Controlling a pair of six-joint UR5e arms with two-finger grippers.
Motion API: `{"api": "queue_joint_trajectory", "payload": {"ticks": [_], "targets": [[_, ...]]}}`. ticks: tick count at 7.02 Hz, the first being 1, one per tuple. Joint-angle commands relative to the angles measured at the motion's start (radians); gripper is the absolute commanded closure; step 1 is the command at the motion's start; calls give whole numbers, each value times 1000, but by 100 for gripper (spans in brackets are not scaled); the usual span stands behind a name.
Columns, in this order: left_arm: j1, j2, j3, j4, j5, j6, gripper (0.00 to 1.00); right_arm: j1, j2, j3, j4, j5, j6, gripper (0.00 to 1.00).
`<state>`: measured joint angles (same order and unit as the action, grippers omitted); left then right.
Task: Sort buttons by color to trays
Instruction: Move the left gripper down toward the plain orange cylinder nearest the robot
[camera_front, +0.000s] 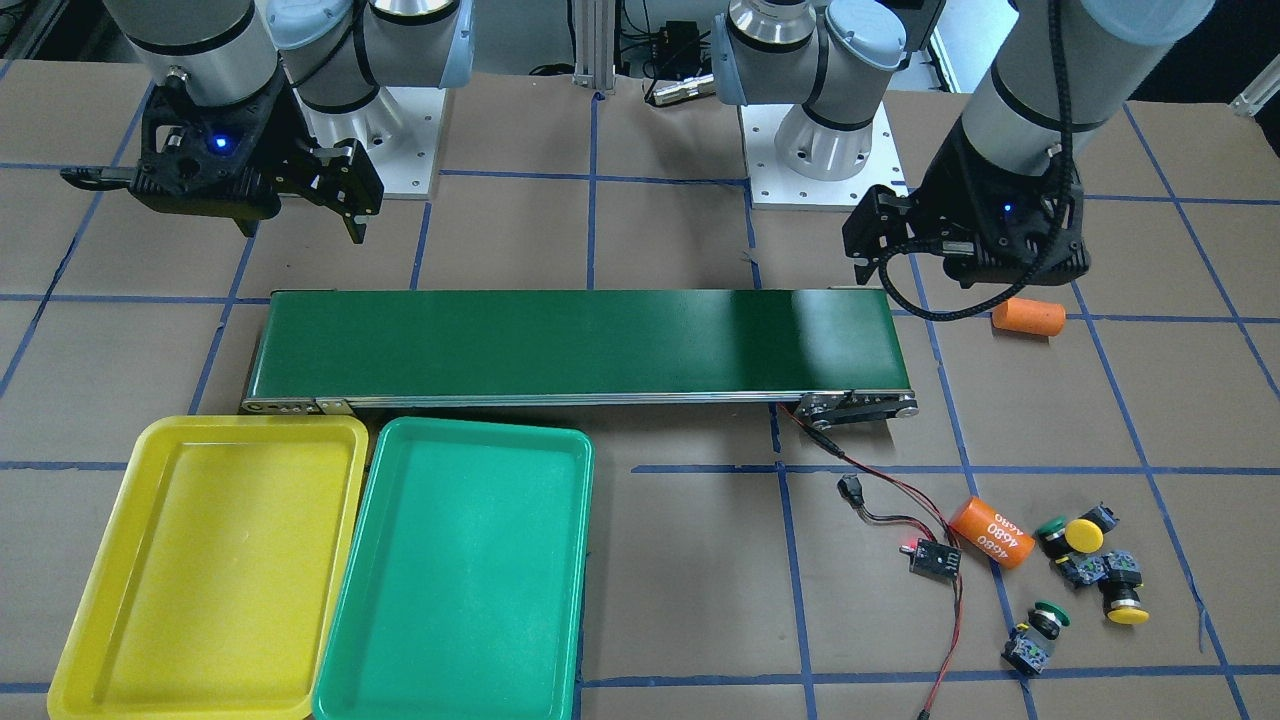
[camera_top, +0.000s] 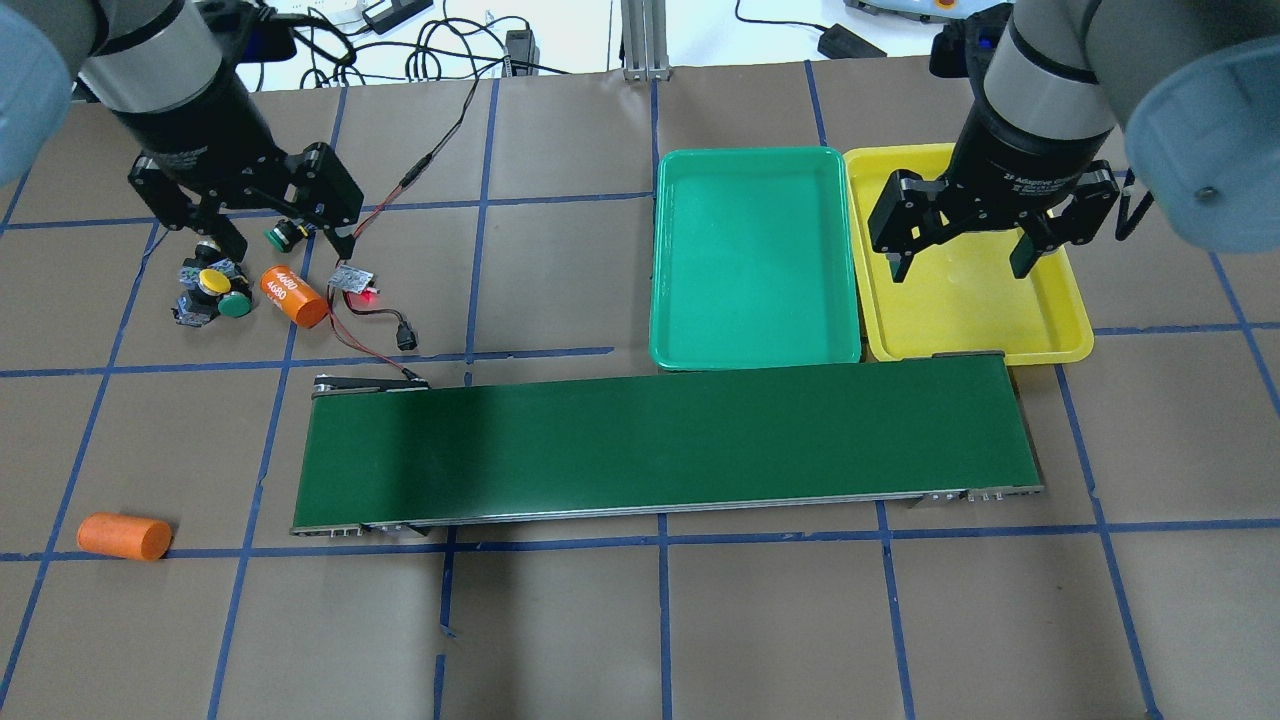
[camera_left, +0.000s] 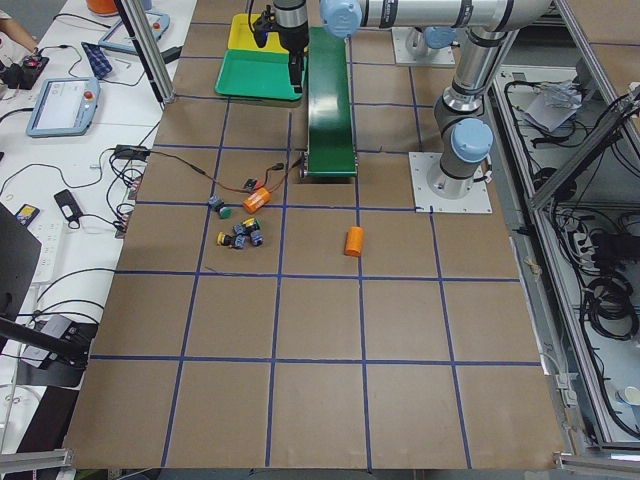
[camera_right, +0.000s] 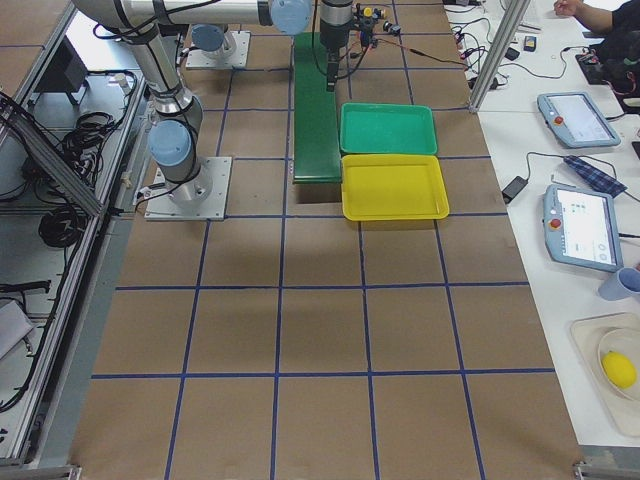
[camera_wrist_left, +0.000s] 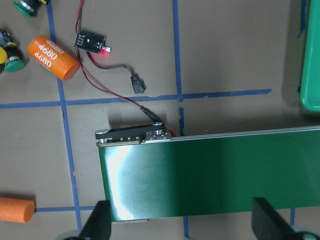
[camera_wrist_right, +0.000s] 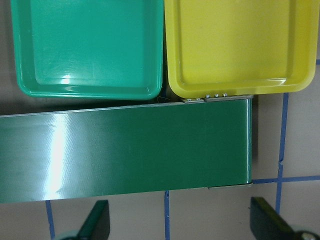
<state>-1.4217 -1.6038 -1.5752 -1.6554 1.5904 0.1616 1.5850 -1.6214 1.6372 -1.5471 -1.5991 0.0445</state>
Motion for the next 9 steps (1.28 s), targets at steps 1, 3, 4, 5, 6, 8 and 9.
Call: {"api": "queue_joint_trajectory", "payload": {"ticks": [1,3,4,5,6,8,9], "targets": [[221,31,-158,81,2,312,0,4,0,4,-4,1,0,0],[372,48,-270,121,58,603,0,4,2,9,2,1,2,0],[471,68,-335,158,72,894,0,4,2,10,5,1,15,0],[528,70,-389,248,77,1059,0,6,0,13,4,1,15,0],[573,61,-451,363,82,1257,0,4,-2,13,2,5,14,0],[663,32,-567,591,121,1485,0,6,3,13,-1,5,2,0],[682,27,-595,661,125,1575,0,4,3,13,-4,1,0,0]]}}
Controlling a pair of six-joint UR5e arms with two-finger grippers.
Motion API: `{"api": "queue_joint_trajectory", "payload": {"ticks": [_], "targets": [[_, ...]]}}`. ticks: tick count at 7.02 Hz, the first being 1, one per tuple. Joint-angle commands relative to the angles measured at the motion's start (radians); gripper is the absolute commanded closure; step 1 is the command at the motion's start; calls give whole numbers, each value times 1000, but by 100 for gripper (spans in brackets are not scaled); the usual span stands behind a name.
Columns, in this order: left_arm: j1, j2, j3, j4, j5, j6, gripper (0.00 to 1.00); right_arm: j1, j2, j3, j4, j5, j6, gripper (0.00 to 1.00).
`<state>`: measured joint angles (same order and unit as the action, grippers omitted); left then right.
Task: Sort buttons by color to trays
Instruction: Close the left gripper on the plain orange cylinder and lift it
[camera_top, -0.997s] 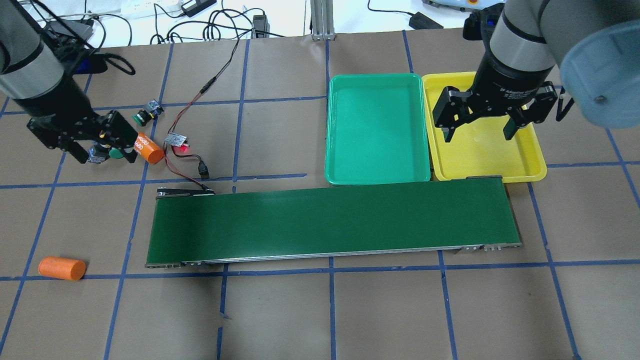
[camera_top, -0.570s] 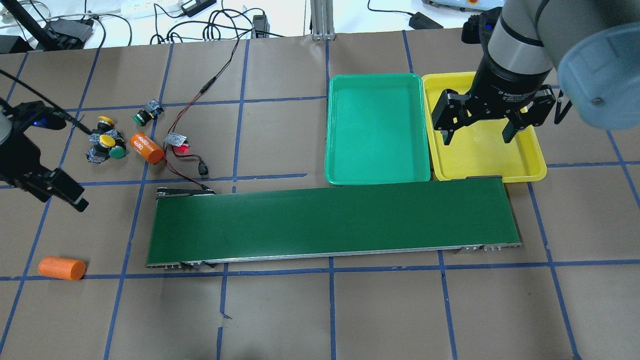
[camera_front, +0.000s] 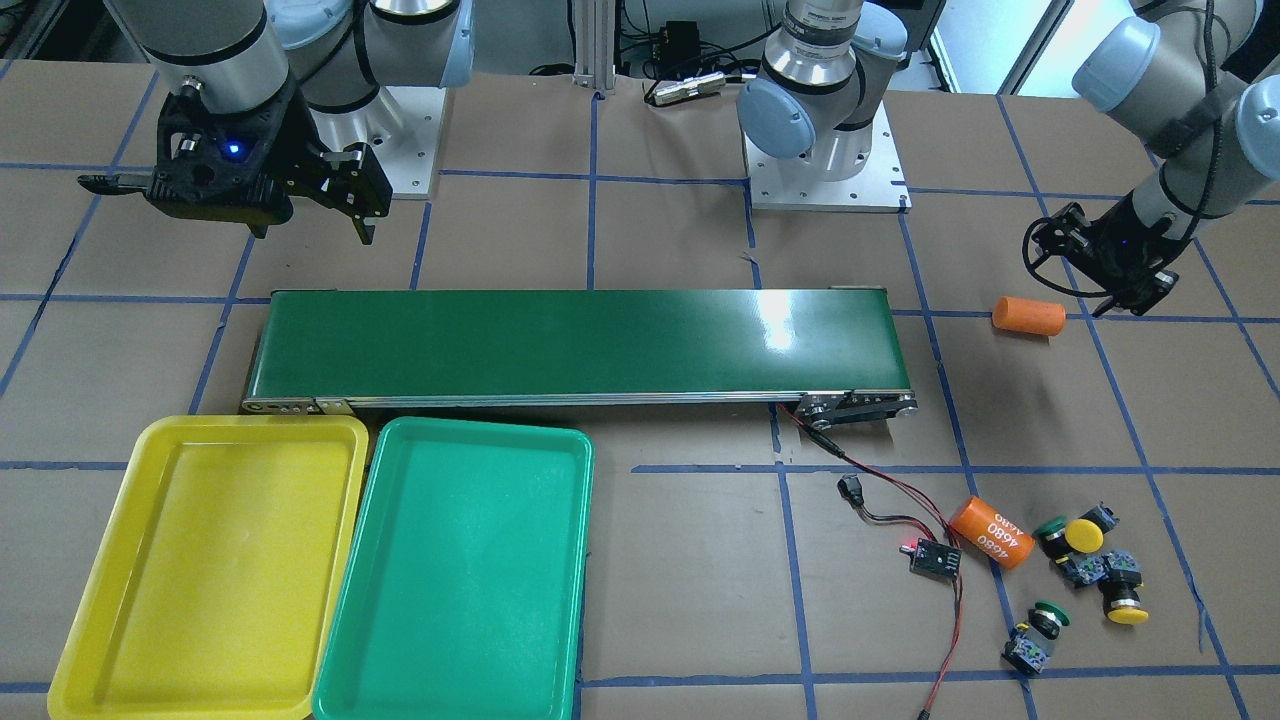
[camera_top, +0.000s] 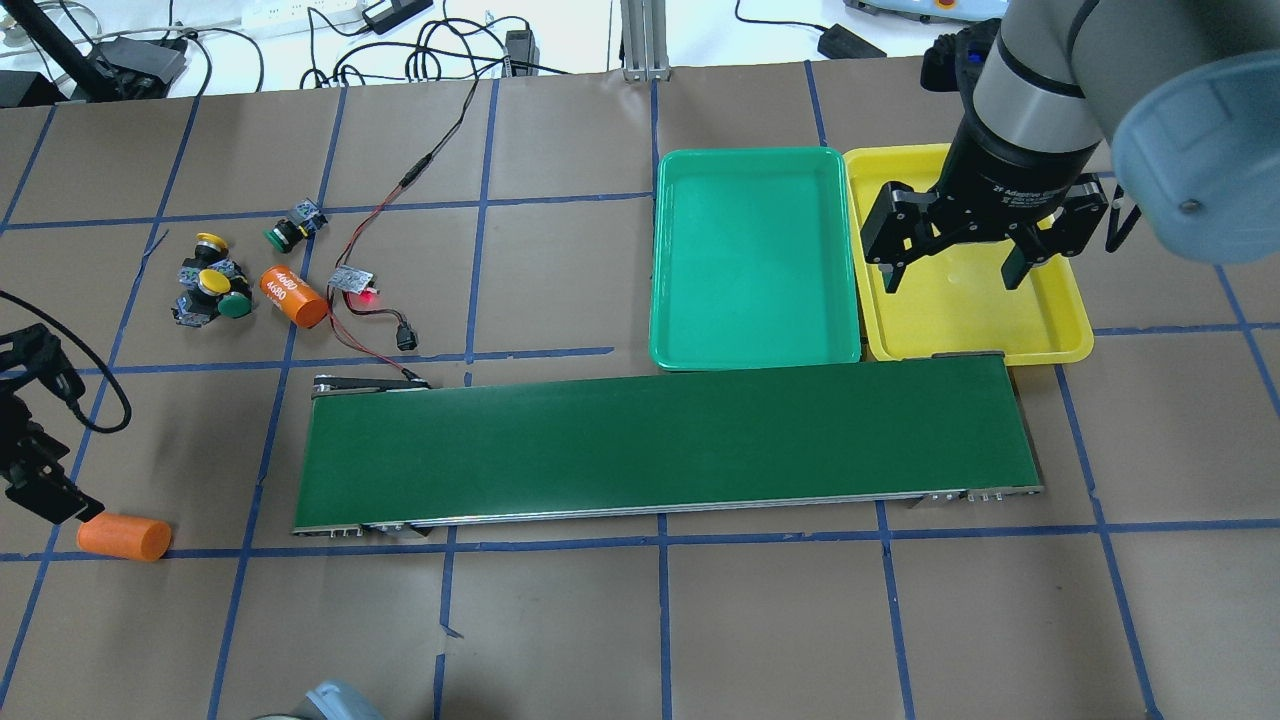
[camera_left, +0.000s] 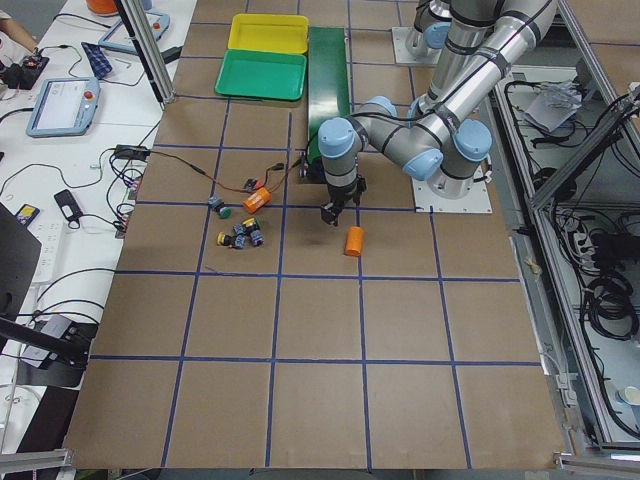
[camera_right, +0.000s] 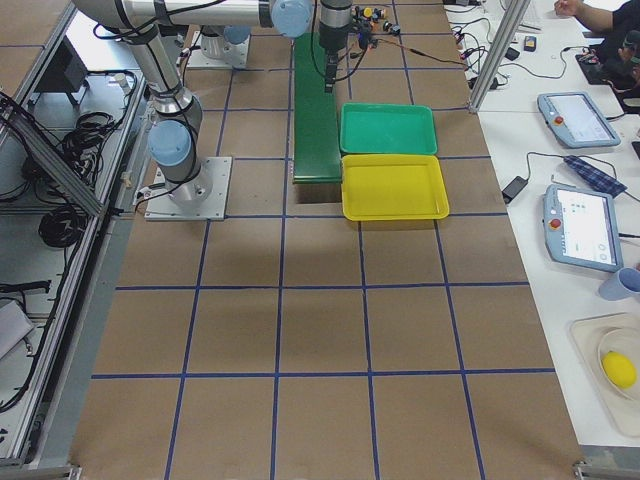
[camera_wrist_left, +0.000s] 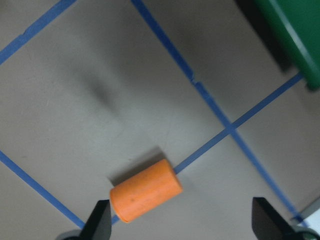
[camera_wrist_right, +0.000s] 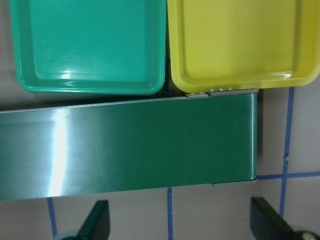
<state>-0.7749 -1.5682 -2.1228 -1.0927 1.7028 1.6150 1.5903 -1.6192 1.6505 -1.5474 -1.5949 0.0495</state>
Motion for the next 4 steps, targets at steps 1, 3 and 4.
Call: {"api": "queue_joint_trajectory", "payload": {"ticks": [1,3,4], "targets": [[37,-38,-64,128,6,243,0,-1,-2,0,-2,-2,-7,0],[37,-67,-103,187,6,263,0,0,1,0,-2,-13,4,0],[37,-81,-115,198,8,264,0,0,2,2,1,-16,12,0]]}}
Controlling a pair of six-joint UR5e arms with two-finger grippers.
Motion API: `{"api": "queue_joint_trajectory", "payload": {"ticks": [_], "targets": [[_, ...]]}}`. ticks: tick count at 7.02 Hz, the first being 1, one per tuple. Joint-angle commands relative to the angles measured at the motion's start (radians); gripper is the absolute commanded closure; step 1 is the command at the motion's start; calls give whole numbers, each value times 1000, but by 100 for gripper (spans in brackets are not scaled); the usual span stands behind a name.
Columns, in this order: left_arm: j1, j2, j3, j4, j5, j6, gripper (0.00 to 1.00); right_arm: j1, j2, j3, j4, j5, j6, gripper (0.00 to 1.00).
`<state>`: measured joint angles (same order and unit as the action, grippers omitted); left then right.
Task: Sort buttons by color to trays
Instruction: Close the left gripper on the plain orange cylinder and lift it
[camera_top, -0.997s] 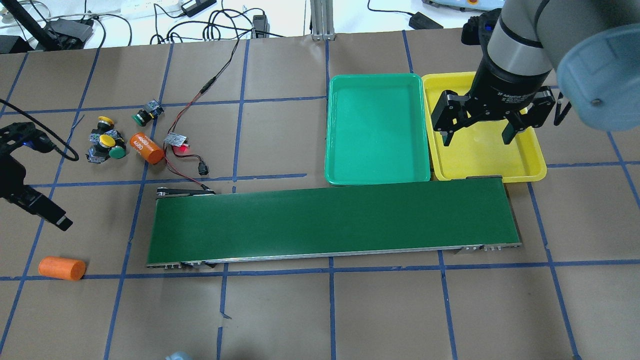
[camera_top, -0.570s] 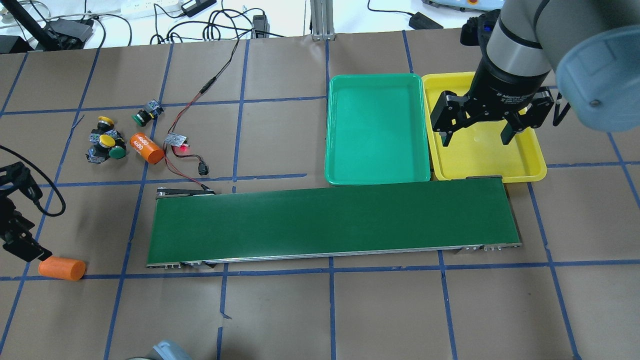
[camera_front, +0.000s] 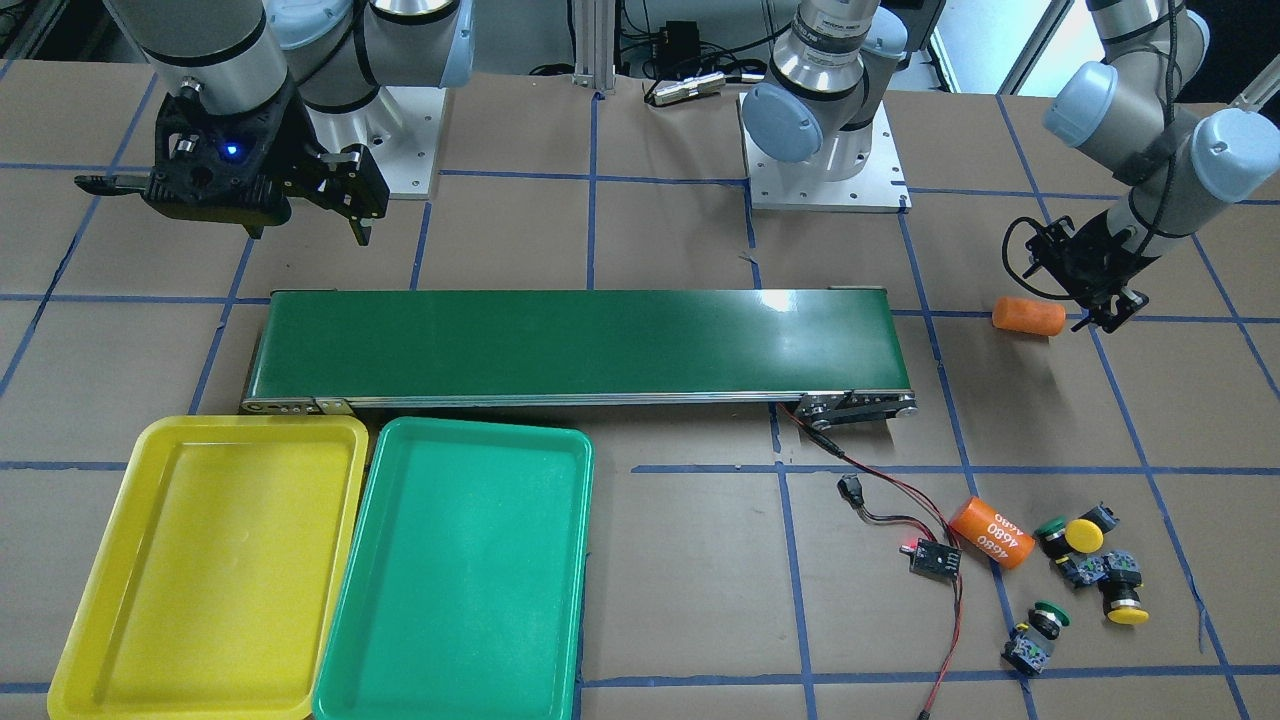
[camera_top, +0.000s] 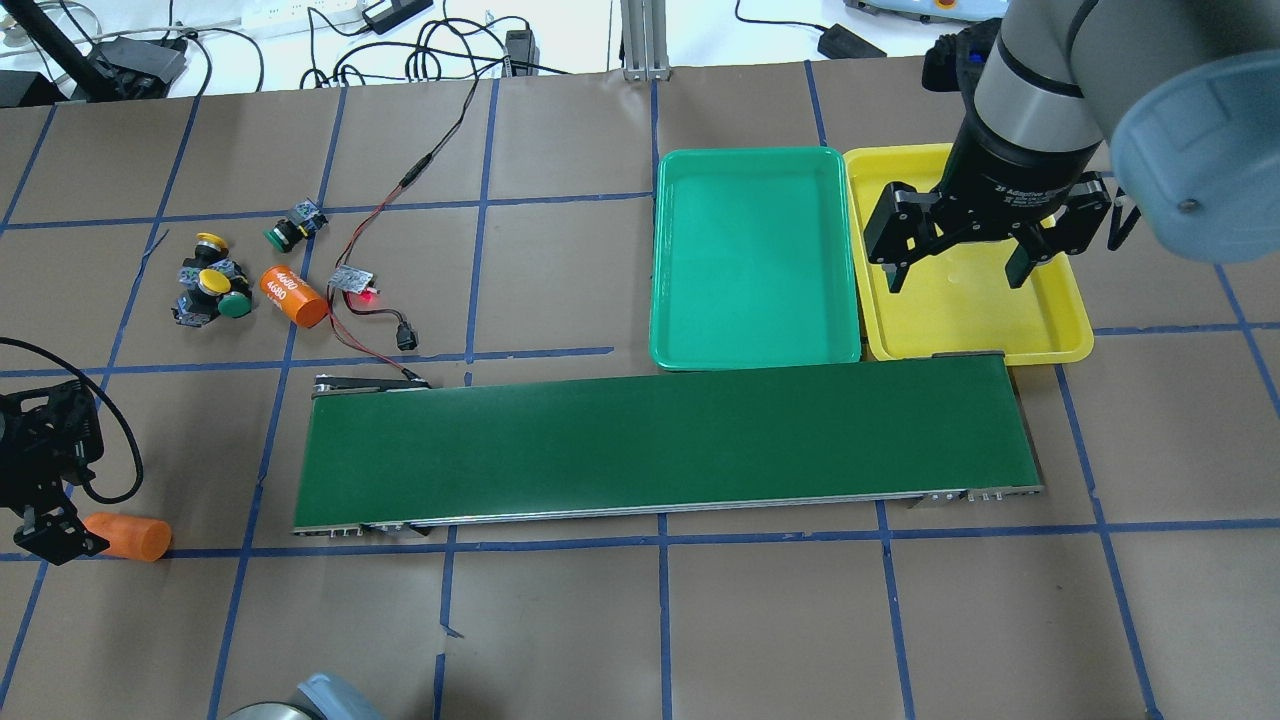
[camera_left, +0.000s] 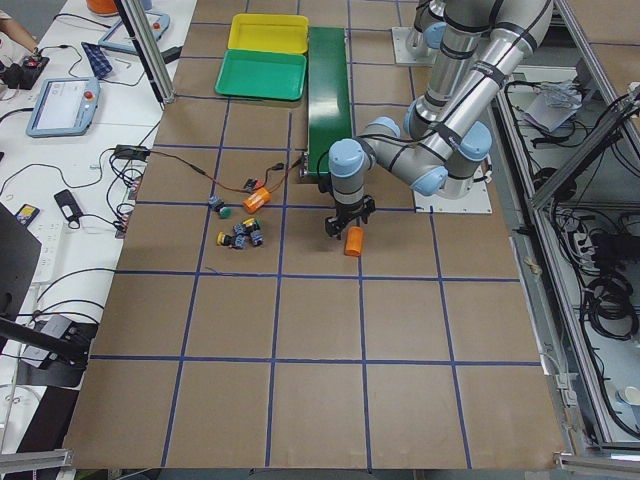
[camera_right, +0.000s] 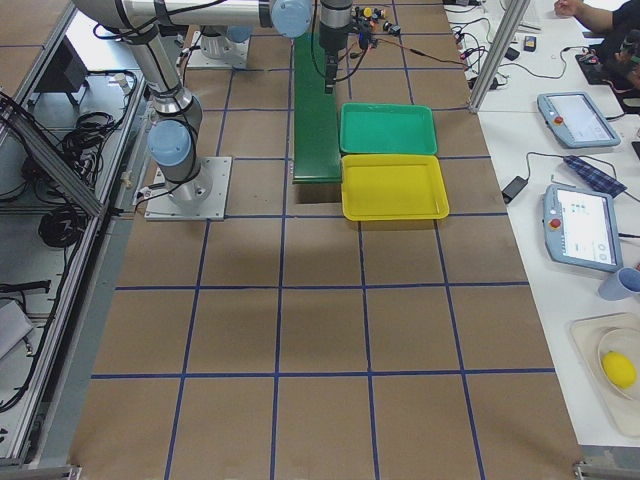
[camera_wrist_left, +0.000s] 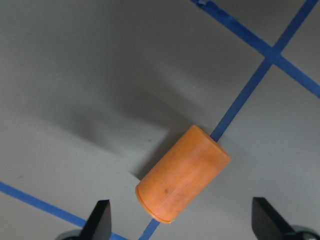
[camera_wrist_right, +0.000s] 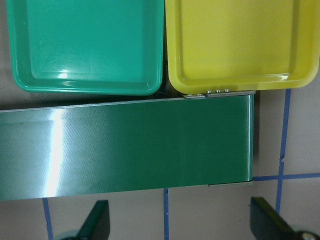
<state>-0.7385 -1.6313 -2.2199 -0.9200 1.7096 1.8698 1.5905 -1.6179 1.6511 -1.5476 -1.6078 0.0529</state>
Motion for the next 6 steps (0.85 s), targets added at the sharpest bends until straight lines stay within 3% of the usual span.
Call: {"api": "queue_joint_trajectory", "payload": {"ticks": [1,5,6], "targets": [[4,-21,-18,26,4,11,0,0,1,3,1,-1,8,0],[50,-94,-35,96,-2,11,0,-4,0,0,-11,-4,4,0],[51,-100,-41,101,-5,17,7,-3,0,-1,-17,-3,1,0]]}}
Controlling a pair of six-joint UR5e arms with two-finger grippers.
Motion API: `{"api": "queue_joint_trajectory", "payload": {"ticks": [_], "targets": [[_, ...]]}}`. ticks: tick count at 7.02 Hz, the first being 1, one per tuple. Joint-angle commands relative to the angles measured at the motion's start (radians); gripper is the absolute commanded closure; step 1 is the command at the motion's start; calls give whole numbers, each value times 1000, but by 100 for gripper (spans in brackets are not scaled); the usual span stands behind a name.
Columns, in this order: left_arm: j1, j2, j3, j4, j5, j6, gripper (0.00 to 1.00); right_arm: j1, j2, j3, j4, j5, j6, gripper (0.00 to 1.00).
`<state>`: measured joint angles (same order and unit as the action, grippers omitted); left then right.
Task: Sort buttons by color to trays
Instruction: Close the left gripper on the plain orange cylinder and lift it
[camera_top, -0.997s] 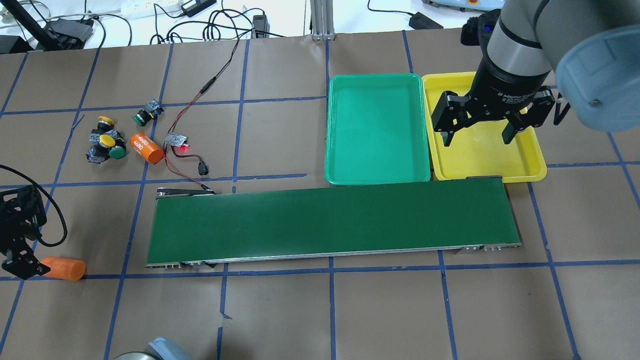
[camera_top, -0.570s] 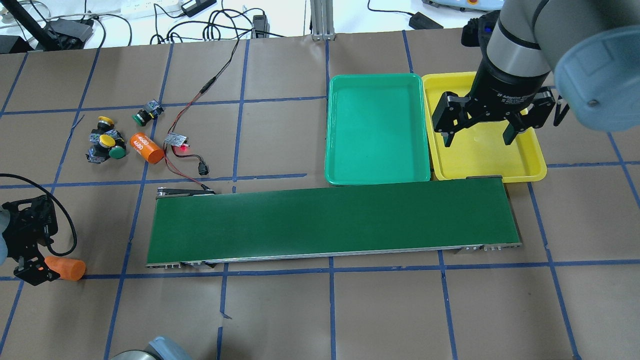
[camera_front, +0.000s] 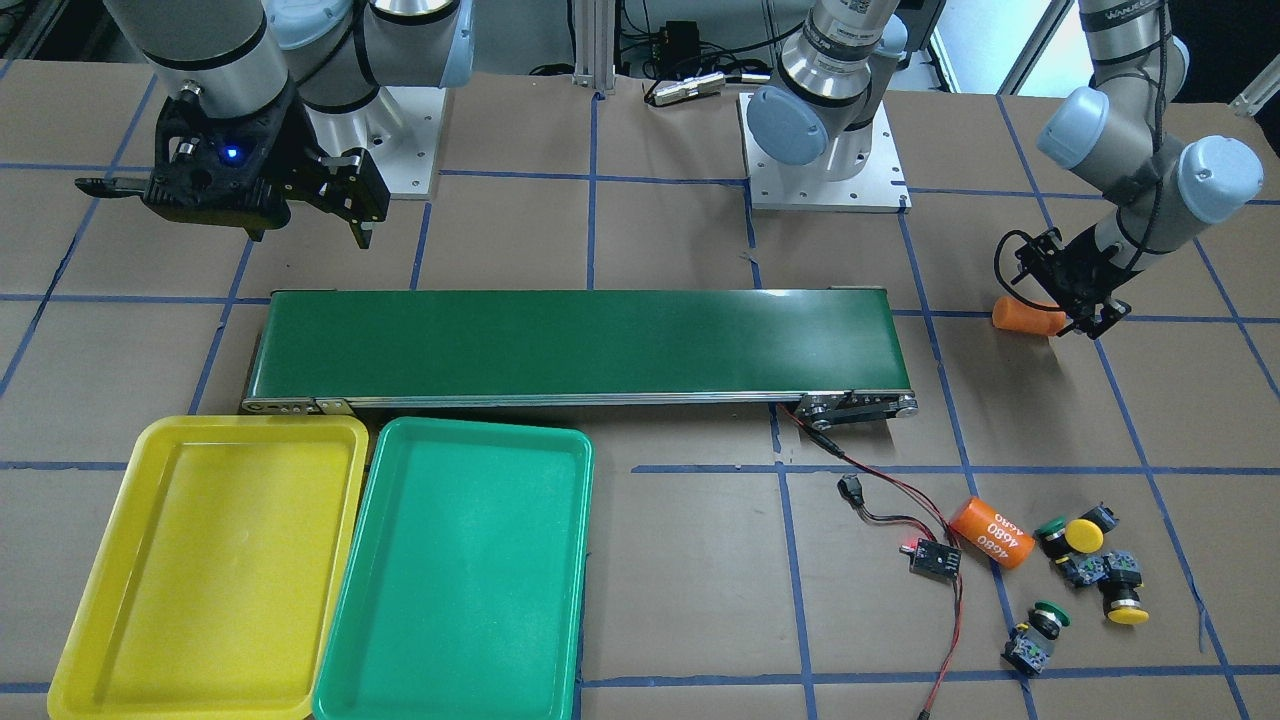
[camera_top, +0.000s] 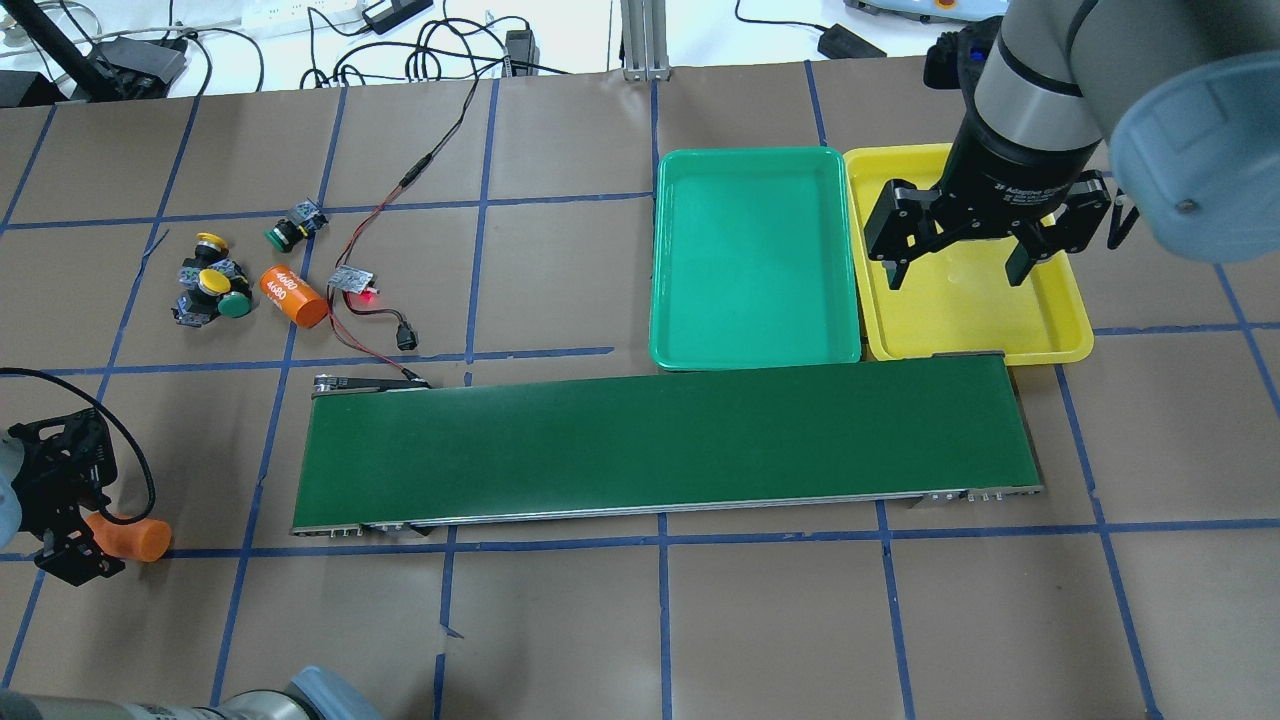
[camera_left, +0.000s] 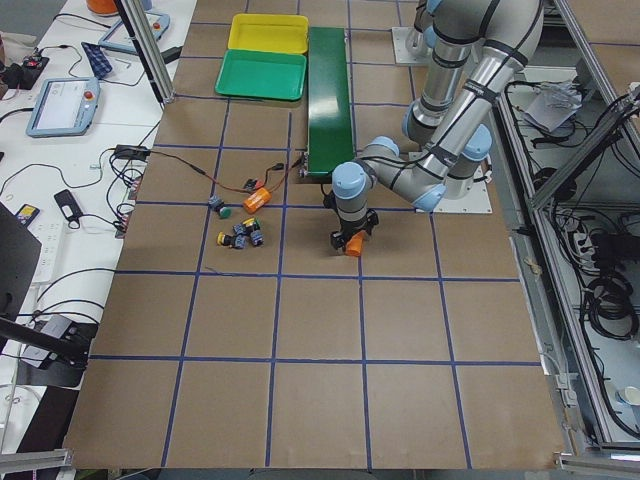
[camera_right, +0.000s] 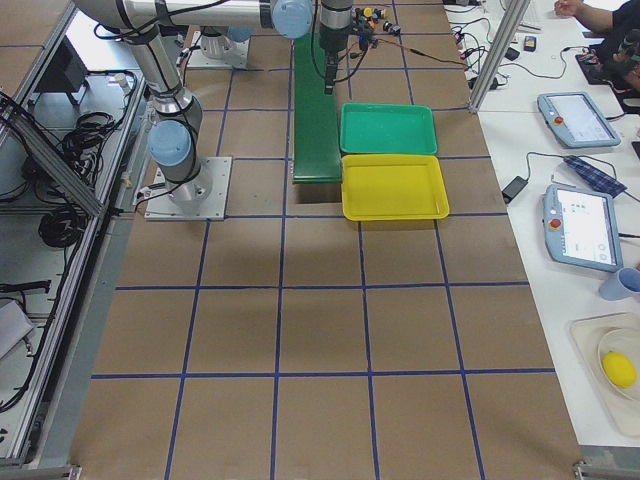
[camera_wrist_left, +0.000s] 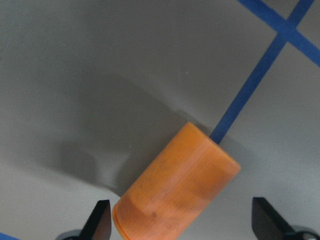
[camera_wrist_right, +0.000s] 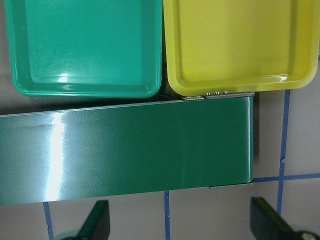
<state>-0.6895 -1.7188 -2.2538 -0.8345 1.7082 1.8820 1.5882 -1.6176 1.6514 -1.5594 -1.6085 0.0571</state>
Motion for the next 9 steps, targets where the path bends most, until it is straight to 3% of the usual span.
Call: {"api": "queue_joint_trajectory", "payload": {"ticks": [1,2,3,4,6,8,9], "targets": [[4,-21,-12,38,-19,6,29,-1,-2,-1,-4,-4,-3,0],[4,-28,-12,57,-21,12,56,-1,-2,-1,-4,-4,0,0],[4,-27,-12,63,-21,15,93,-1,-1,1,-2,-2,0,0],[1,-7,-10,64,-22,23,100,-1,-1,1,-2,-2,4,0],[-18,53,2,58,-31,22,100,-1,-1,1,-4,-1,6,0],[-176,141,11,31,-67,19,100,1,1,1,-2,4,6,0],[-285,174,55,-57,-71,9,100,1,1,1,-1,2,6,0]]}}
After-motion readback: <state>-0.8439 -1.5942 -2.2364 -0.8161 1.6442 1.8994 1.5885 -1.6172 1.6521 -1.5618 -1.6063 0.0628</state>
